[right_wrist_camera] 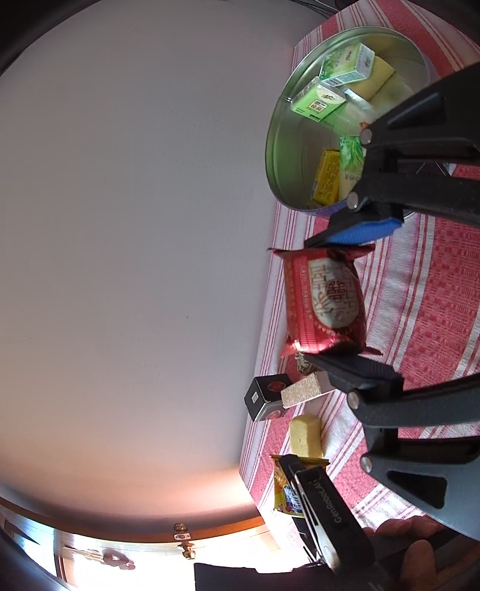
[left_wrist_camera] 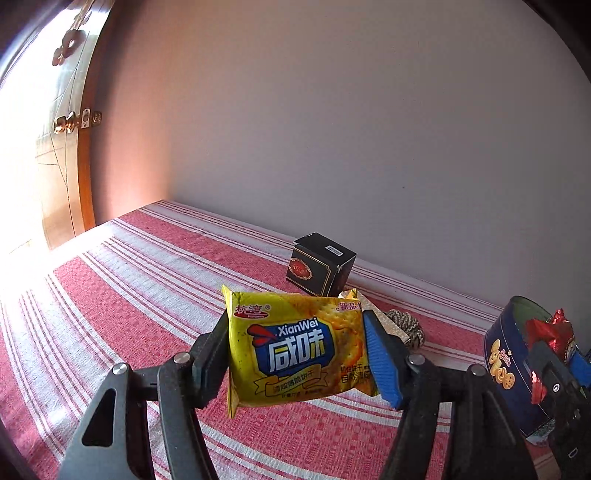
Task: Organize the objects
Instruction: 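Carry the red pastry pack and yellow biscuit pack over the tin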
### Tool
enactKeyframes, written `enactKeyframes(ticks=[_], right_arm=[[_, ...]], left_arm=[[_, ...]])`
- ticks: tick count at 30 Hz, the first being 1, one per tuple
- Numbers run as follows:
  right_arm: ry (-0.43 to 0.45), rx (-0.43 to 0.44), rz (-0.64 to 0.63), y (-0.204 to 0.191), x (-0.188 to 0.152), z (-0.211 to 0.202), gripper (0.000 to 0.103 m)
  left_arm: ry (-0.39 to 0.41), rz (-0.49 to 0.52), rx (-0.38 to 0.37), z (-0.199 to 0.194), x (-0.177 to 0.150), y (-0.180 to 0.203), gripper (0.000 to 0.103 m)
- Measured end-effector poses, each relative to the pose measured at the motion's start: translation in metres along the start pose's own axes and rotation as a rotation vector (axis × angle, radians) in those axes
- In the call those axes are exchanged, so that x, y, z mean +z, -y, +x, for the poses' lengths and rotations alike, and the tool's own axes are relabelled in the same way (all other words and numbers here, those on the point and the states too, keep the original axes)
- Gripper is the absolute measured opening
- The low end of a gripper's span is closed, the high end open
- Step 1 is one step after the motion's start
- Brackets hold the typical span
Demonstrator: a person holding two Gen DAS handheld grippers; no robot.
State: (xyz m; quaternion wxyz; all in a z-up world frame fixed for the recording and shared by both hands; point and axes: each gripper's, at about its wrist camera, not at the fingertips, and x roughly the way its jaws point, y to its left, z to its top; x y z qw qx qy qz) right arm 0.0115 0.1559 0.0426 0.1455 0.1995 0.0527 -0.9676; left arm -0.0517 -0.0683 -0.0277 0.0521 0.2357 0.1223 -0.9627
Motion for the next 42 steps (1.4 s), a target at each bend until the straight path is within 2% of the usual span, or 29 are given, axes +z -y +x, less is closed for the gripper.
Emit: enactKeyframes(ticks=[9, 16, 22, 35, 42], right_arm=[[-0.003, 0.112, 0.106, 0.044, 0.002, -0.011, 0.052], [0.007, -0.001, 0.091, 0.071, -0.001, -0.017, 0.052], [0.024, -0.038, 0.085, 0.09, -0.001, -0.024, 0.052], [0.014, -0.137, 0.145, 0.156, -0.003, -0.028, 0.052], [-0.008, -0.185, 0.164, 0.19, -0.007, -0.026, 0.052]], left_arm=[[0.009, 0.006, 0.013, -0.011, -0.007, 0.009, 0.068], [-0.005, 0.001, 0.0, -0.015, -0.015, 0.027, 0.068], [-0.003, 0.03, -0.042, -0.019, -0.02, 0.059, 0.068], [0.009, 0.149, -0.211, -0.026, -0.026, 0.157, 0.068], [0.009, 0.194, -0.27, -0.025, -0.03, 0.197, 0.068]])
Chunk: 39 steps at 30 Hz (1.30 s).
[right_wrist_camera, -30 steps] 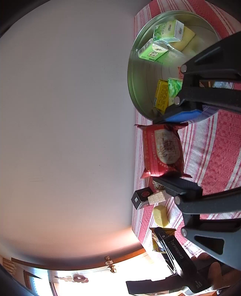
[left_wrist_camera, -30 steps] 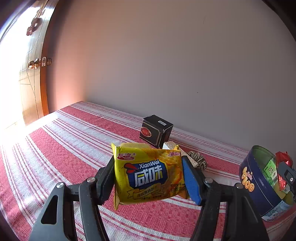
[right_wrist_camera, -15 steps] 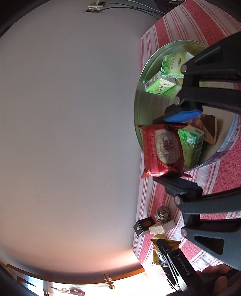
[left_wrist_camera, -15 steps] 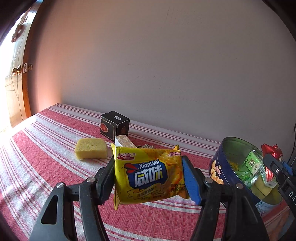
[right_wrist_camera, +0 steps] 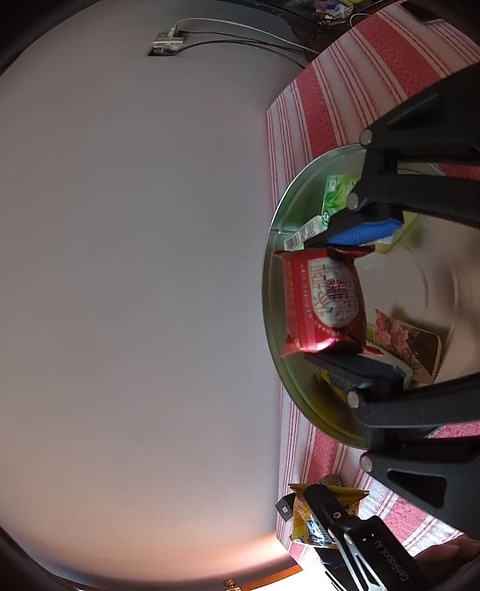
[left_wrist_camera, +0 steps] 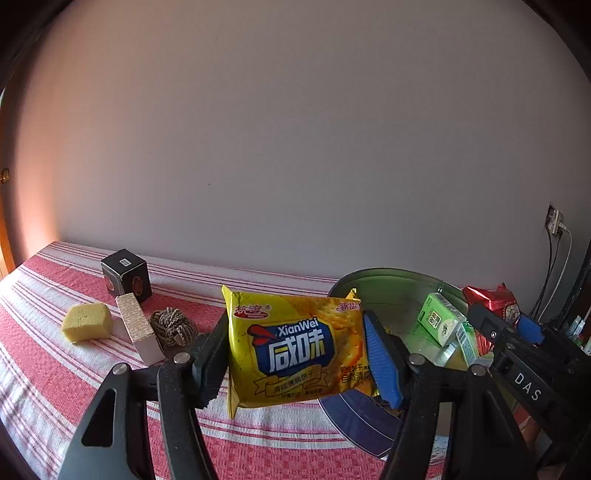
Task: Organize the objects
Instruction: 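Carry the red pastry pack and yellow biscuit pack over the tin, then lower both packs into the tin and open both tools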
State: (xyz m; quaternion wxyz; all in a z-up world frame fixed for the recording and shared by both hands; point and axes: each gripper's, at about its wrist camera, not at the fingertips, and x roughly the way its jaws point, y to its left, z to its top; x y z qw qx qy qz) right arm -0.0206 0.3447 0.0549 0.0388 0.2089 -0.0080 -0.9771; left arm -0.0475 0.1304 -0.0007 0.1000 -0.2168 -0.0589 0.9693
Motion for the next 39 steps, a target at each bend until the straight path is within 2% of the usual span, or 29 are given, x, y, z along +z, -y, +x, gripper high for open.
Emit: enactKeyframes(ticks=[13, 20, 29, 39], right_arm=[[-0.038, -0.095, 0.003, 0.04, 0.002, 0.016, 0.052], [-0.059, -0.119, -0.015, 0.049, 0.001, 0.021, 0.052], [-0.086, -0.13, -0.044, 0.047, -0.003, 0.029, 0.052], [-0.115, -0.121, -0.056, 0.045, -0.009, 0.035, 0.052]], left_arm=[[-0.043, 0.068, -0.077, 0.028, -0.003, 0.057, 0.068], [-0.08, 0.09, -0.07, 0.045, -0.008, 0.069, 0.068], [-0.124, 0.116, -0.043, 0.058, -0.015, 0.067, 0.068], [-0.128, 0.148, -0.014, 0.059, -0.009, 0.091, 0.069]])
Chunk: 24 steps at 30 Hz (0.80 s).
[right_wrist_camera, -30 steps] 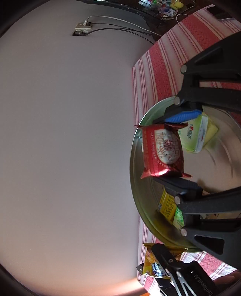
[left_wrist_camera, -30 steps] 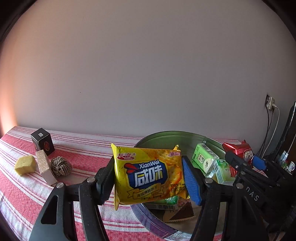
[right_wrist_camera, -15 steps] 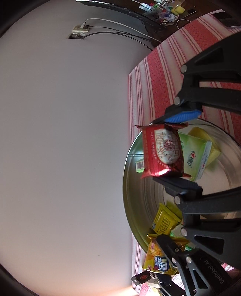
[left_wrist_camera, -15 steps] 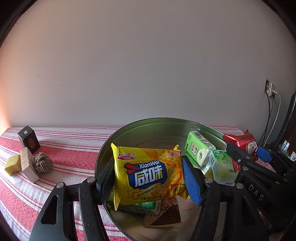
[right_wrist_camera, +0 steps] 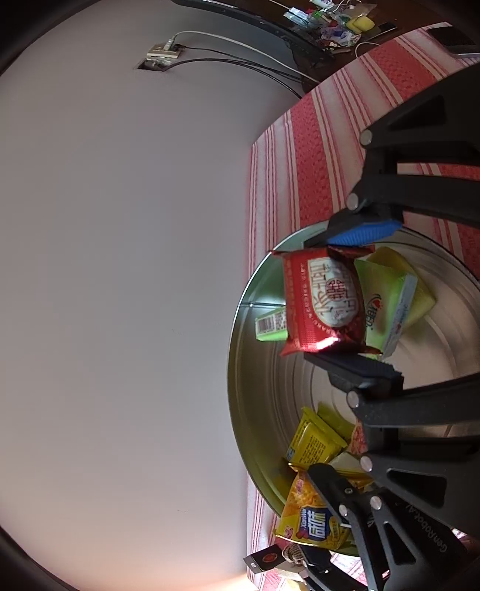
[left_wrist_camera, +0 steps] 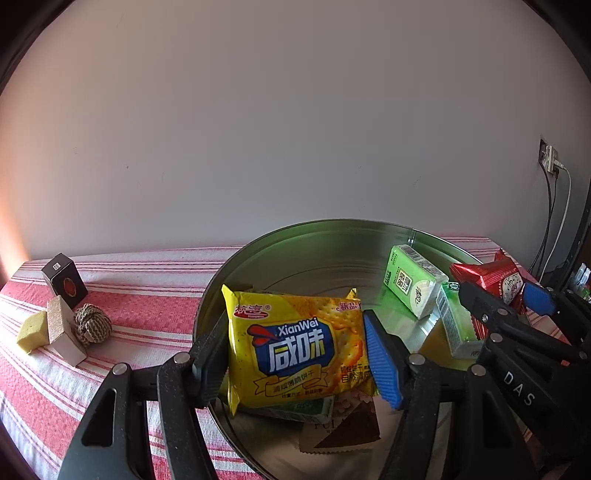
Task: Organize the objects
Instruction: 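Lower both packs into the tin and open both tools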
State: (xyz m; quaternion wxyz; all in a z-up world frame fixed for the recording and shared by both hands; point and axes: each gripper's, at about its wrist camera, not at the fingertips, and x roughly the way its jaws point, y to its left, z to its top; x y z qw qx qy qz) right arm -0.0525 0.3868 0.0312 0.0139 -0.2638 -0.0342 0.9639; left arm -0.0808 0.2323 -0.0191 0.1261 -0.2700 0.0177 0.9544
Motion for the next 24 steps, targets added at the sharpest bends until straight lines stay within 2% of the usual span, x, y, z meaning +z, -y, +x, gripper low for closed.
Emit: enactKeyframes(ticks=[2, 4, 6, 7, 8, 10, 17, 24], right_arm=[[-0.002, 0.006, 0.004, 0.001, 0.0, 0.001, 0.056], [0.01, 0.014, 0.024, 0.003, 0.0, -0.001, 0.062], [0.058, 0.017, 0.058, 0.009, 0.001, -0.009, 0.078], [0.089, 0.017, 0.077, 0.012, 0.002, -0.014, 0.083], [0.116, 0.019, 0.099, 0.015, 0.003, -0.018, 0.094], [0.155, 0.016, 0.141, 0.021, 0.003, -0.024, 0.101], [0.145, 0.031, 0.195, 0.031, 0.004, -0.019, 0.101], [0.26, -0.014, 0.249, 0.034, -0.002, -0.034, 0.101]], left_arm=[[-0.003, -0.007, 0.014, 0.005, -0.004, -0.001, 0.071], [-0.015, -0.007, 0.024, 0.01, -0.004, -0.002, 0.078], [-0.003, -0.003, 0.027, 0.01, -0.003, 0.002, 0.086], [0.01, 0.003, 0.036, 0.008, -0.003, 0.003, 0.089], [0.027, 0.007, 0.05, -0.001, -0.001, 0.003, 0.093], [0.056, 0.013, 0.063, -0.009, -0.001, 0.005, 0.096], [0.055, -0.017, 0.063, -0.02, 0.0, 0.002, 0.097], [0.059, -0.058, 0.084, -0.037, -0.002, -0.017, 0.097]])
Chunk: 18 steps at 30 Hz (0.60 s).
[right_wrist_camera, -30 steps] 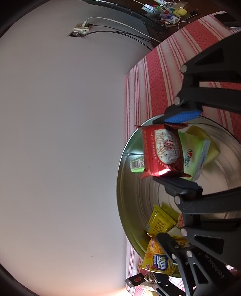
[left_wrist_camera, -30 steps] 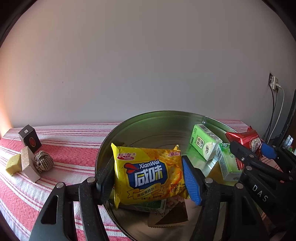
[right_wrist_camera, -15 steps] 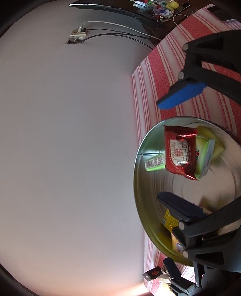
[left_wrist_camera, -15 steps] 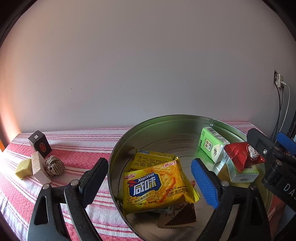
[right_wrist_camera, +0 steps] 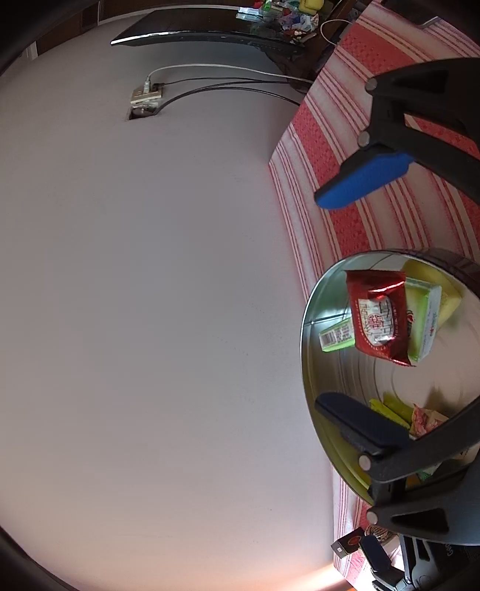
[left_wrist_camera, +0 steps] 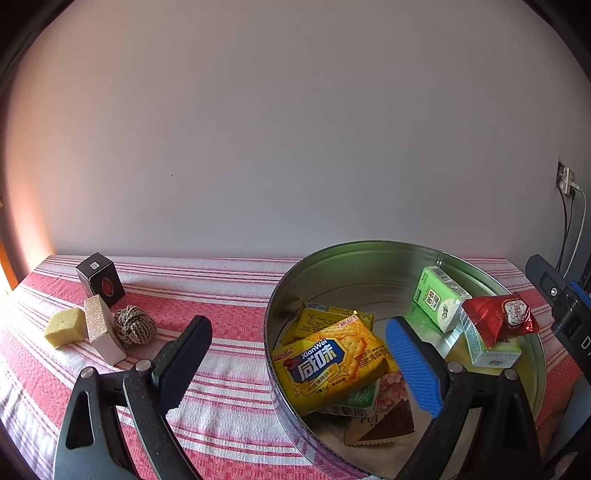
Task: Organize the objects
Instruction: 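Lower both packs into the tin and open both tools, then withdraw both open tools from the tin back to the remaining items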
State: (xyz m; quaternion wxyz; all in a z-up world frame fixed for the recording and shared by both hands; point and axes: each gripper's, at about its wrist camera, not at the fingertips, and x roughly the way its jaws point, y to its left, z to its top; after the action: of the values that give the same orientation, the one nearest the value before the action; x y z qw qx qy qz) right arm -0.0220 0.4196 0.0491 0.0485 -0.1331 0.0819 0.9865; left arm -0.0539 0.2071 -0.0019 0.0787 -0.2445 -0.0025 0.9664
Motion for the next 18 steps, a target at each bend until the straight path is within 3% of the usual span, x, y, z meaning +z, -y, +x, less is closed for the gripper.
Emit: enactKeyframes(ticks=[11, 18], right_arm=[[0.126, -0.107, 0.006, -0.002, -0.002, -0.02, 0.101], [0.115, -0.165, 0.062, 0.004, -0.003, -0.023, 0.101]], left_arm=[[0.074, 0.018, 0.077, -0.011, -0.009, -0.027, 0.097], [0.09, 0.029, 0.082, -0.014, -0.014, -0.049, 0.097]])
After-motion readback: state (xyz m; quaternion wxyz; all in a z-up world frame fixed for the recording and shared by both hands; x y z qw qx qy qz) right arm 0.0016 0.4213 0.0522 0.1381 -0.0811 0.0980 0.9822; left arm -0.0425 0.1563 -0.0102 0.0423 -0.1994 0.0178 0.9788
